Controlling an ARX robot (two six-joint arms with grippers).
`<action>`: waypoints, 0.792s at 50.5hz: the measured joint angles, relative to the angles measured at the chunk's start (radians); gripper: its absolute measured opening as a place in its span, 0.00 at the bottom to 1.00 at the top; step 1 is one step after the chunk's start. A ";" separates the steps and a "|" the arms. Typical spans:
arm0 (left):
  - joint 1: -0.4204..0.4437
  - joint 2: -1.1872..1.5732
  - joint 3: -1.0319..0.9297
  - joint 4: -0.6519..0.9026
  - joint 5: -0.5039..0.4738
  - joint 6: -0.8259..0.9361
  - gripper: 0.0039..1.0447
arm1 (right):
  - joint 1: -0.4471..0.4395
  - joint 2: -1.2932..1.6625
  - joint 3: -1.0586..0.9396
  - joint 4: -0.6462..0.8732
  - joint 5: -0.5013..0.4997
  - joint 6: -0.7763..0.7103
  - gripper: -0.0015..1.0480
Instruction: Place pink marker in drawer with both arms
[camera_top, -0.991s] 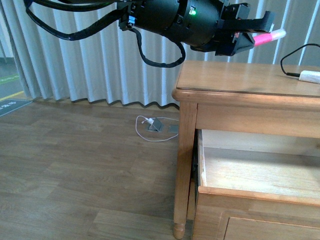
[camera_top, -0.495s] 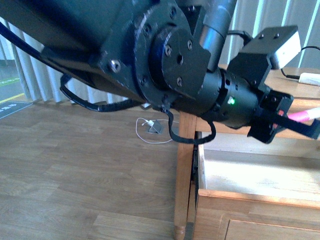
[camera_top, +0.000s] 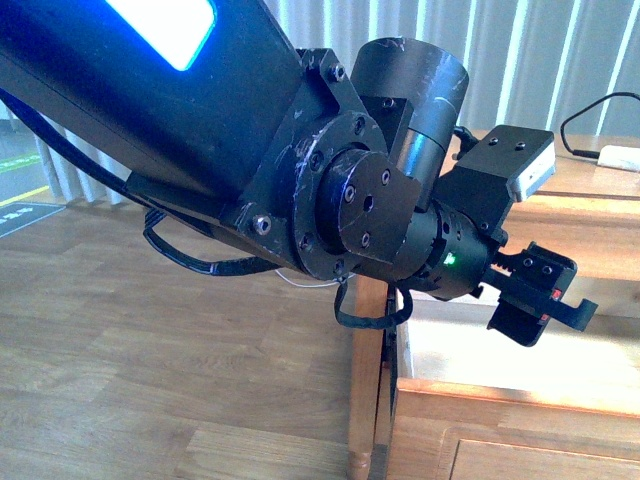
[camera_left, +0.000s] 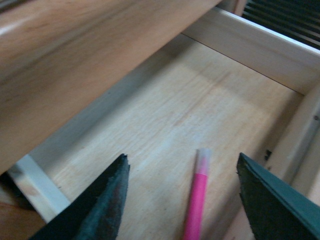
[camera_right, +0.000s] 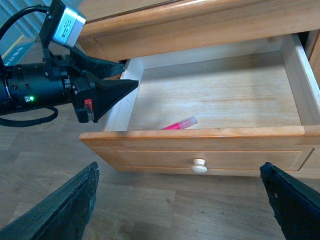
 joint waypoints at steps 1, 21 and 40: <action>0.002 -0.005 -0.010 0.017 -0.011 -0.007 0.67 | 0.000 0.000 0.000 0.000 0.000 0.000 0.92; 0.145 -0.446 -0.350 0.067 -0.304 -0.073 0.95 | 0.000 0.000 0.000 0.000 0.000 0.000 0.92; 0.275 -1.183 -0.883 -0.027 -0.497 -0.214 0.95 | 0.000 0.000 0.000 0.000 0.000 0.000 0.92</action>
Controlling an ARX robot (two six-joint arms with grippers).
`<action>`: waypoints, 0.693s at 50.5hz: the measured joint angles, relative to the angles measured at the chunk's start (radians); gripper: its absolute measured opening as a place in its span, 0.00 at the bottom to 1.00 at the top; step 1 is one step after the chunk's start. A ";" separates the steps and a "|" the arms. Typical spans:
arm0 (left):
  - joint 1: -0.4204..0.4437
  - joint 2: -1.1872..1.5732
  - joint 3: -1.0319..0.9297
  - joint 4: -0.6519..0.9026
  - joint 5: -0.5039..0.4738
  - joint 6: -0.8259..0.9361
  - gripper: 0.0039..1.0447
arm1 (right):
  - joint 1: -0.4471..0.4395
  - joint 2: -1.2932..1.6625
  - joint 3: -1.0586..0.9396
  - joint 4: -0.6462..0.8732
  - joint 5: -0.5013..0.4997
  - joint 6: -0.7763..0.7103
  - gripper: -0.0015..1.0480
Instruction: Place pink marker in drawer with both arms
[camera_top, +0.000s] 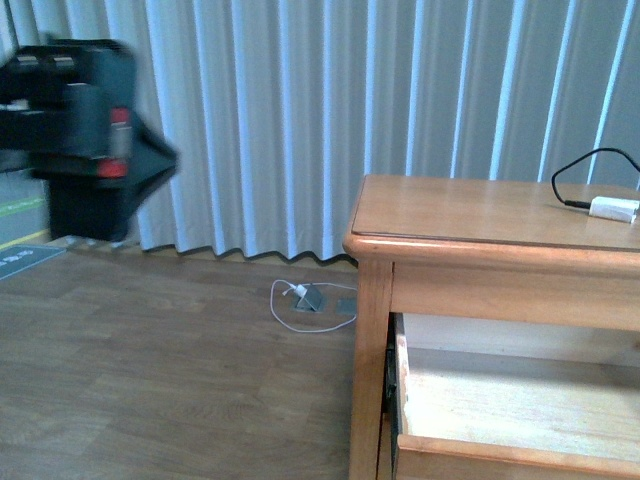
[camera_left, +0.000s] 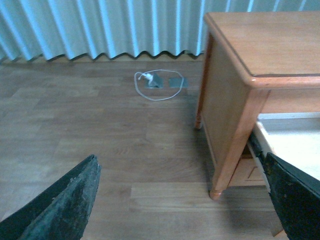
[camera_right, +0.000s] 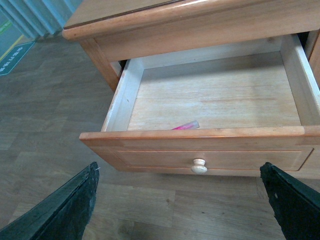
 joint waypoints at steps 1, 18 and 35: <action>0.008 -0.045 -0.034 -0.018 -0.016 -0.014 0.95 | 0.000 0.000 0.000 0.000 0.000 0.000 0.92; 0.073 -0.224 -0.236 0.139 -0.055 -0.021 0.67 | 0.000 0.000 0.000 0.000 0.000 0.000 0.92; 0.199 -0.388 -0.411 0.146 0.064 -0.012 0.07 | 0.000 0.000 0.000 0.000 0.000 0.000 0.92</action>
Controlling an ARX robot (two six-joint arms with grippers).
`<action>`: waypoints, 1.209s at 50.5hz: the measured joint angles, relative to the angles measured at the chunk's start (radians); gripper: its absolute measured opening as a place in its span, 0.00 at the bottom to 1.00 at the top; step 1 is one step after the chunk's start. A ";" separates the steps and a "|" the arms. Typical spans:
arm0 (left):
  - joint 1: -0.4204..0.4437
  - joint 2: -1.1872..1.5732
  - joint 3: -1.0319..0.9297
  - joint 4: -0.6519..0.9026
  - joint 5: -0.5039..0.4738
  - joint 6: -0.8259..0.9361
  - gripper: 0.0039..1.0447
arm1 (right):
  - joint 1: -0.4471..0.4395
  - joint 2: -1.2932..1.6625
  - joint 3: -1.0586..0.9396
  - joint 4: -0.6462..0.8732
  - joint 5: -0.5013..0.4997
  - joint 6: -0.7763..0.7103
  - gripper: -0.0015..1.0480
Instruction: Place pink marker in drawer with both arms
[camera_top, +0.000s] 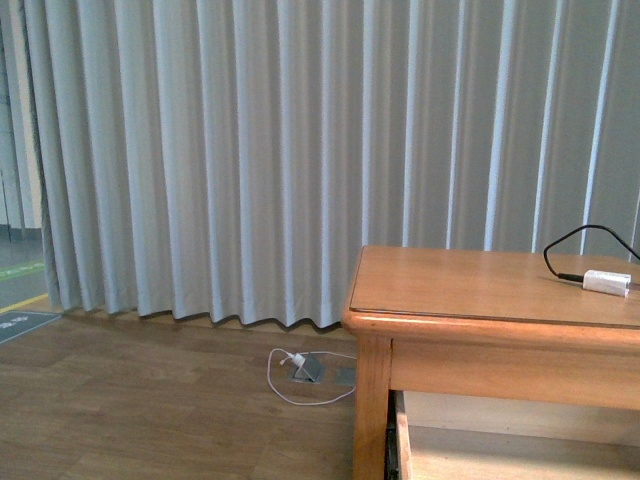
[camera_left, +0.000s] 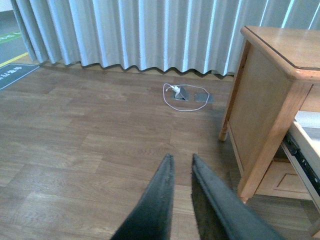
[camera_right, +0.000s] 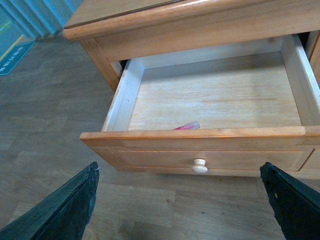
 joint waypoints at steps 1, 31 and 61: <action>0.008 -0.013 -0.010 -0.001 0.006 -0.002 0.03 | 0.000 0.000 0.000 0.000 0.000 0.000 0.92; 0.137 -0.276 -0.138 -0.124 0.134 0.004 0.04 | 0.000 0.000 0.000 0.000 0.000 0.000 0.92; 0.137 -0.538 -0.138 -0.378 0.135 0.004 0.04 | 0.000 0.000 0.000 0.000 0.000 0.000 0.92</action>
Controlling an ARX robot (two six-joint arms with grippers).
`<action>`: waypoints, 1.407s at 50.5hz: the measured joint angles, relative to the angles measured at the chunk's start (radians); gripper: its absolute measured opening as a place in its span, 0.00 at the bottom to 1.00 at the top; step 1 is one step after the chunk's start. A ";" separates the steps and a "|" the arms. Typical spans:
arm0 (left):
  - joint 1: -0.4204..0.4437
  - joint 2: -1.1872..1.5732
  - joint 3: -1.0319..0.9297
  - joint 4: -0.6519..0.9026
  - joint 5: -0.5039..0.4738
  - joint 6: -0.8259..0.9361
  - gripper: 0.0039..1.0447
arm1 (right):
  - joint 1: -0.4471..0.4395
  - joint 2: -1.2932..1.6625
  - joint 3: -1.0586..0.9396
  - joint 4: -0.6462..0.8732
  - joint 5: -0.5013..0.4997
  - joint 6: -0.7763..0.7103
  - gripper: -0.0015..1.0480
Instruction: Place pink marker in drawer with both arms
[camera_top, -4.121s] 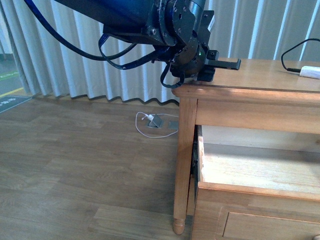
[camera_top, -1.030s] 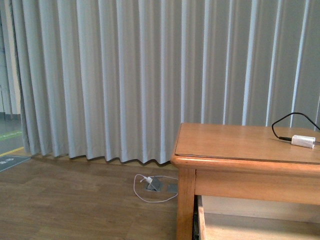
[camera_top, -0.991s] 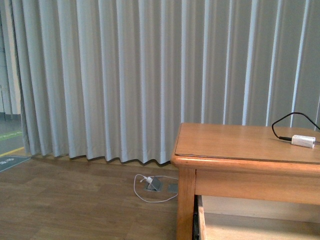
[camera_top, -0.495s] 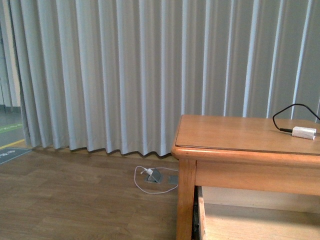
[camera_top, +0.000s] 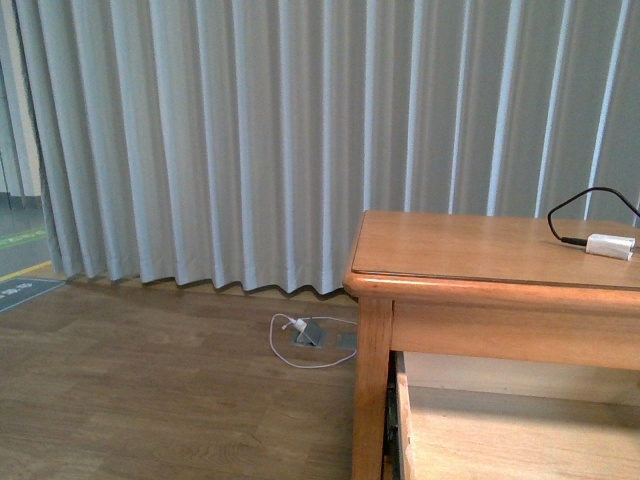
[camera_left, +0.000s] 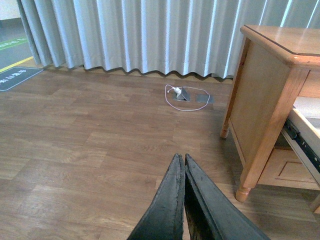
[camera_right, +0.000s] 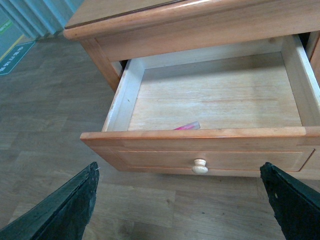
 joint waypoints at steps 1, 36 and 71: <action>0.000 0.000 0.000 0.000 0.000 0.000 0.04 | 0.000 0.000 0.000 0.000 0.000 0.000 0.92; 0.000 -0.002 0.000 -0.002 -0.001 0.000 0.94 | 0.037 0.618 -0.049 0.275 0.130 -0.220 0.92; 0.000 -0.002 0.000 -0.002 -0.001 0.000 0.95 | 0.163 1.247 0.215 0.841 0.297 -0.113 0.92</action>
